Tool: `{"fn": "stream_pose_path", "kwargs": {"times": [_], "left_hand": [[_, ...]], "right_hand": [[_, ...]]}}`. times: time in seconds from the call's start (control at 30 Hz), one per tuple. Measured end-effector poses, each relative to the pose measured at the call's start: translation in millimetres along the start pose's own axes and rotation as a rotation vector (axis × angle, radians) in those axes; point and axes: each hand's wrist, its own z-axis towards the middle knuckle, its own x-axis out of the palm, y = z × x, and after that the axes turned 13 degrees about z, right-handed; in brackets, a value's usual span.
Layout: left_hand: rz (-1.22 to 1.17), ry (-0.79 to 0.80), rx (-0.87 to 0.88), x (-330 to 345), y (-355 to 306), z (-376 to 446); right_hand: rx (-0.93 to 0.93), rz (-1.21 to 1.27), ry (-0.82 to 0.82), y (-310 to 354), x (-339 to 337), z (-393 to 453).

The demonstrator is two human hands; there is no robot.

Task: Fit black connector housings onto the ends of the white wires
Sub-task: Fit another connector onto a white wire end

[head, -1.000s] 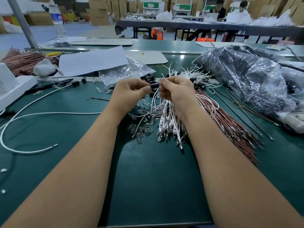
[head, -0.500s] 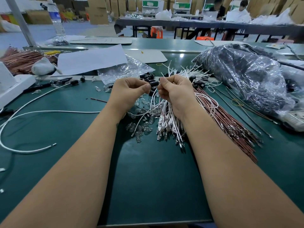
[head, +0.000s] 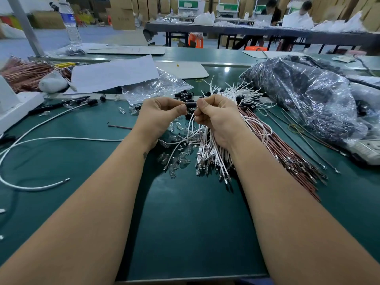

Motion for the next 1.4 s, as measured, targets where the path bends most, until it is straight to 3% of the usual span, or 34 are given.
{"fn": "stream_pose_path", "kwargs": {"times": [0.6, 1.03, 1.4], "left_hand": [[-0.017, 0.001, 0.009, -1.7, -1.0, -0.7], [0.009, 0.008, 0.018, -1.5, -2.6, -2.0], [0.011, 0.008, 0.039, 1.4, -2.0, -1.0]], "right_hand": [[0.117, 0.190, -0.101, 5.7, -2.1, 3.7], [0.075, 0.059, -0.052, 4.3, -0.2, 2.1], [0.113, 0.125, -0.054, 5.6, 1.2, 0.7]]}}
